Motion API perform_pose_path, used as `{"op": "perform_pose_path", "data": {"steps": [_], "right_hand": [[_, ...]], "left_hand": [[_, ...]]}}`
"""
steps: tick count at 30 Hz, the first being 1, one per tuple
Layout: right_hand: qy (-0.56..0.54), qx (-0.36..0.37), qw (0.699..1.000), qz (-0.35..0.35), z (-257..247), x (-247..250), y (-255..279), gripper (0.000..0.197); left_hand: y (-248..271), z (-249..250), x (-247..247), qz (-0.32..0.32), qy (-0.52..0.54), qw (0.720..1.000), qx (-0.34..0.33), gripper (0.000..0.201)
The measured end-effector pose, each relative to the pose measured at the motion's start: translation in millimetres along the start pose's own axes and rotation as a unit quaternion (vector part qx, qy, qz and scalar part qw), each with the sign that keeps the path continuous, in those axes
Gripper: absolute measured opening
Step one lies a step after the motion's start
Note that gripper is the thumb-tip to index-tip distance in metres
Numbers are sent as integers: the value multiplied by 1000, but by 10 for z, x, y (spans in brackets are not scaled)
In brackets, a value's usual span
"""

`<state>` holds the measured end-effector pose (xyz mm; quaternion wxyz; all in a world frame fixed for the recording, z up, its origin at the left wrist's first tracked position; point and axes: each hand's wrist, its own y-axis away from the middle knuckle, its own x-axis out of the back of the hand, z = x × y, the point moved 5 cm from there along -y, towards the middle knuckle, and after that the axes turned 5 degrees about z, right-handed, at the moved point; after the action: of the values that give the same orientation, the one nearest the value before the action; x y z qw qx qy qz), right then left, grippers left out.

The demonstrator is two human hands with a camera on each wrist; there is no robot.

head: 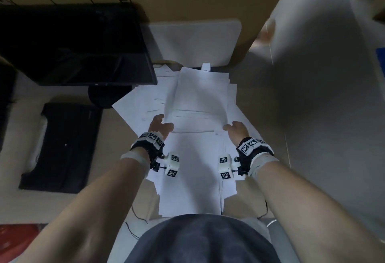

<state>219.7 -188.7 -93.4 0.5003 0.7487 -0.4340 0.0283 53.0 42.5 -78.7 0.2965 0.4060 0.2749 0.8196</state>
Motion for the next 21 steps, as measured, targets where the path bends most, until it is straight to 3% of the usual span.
{"op": "perform_pose_path", "data": {"steps": [7, 9, 10, 13, 15, 18, 19, 21], "right_hand": [[17, -70, 997, 1, -242, -183, -567, 96], [29, -75, 997, 1, -185, -253, -768, 108], [46, -72, 996, -1, -161, -281, -837, 106], [84, -56, 995, 16, -268, -249, -728, 87], [83, -37, 995, 33, -336, -242, -671, 78], [38, -5, 998, 50, -373, -243, -658, 66], [5, 2, 998, 56, -396, -226, -662, 60], [-42, -2, 997, 60, -472, -174, -675, 51]], "left_hand": [[-447, 295, -179, -37, 3, 997, 64, 72], [-531, 336, -197, -42, -6, 997, 70, 53], [-563, 340, -205, -46, -13, 996, 69, 42], [-578, 394, -254, -62, -13, 996, 61, 49], [-565, 412, -277, -70, -13, 996, 62, 30], [-648, 324, -294, -51, -29, 996, 65, 56], [-694, 295, -276, -37, -26, 997, 68, 56], [-613, 398, -228, -36, 4, 997, 66, 30]]}}
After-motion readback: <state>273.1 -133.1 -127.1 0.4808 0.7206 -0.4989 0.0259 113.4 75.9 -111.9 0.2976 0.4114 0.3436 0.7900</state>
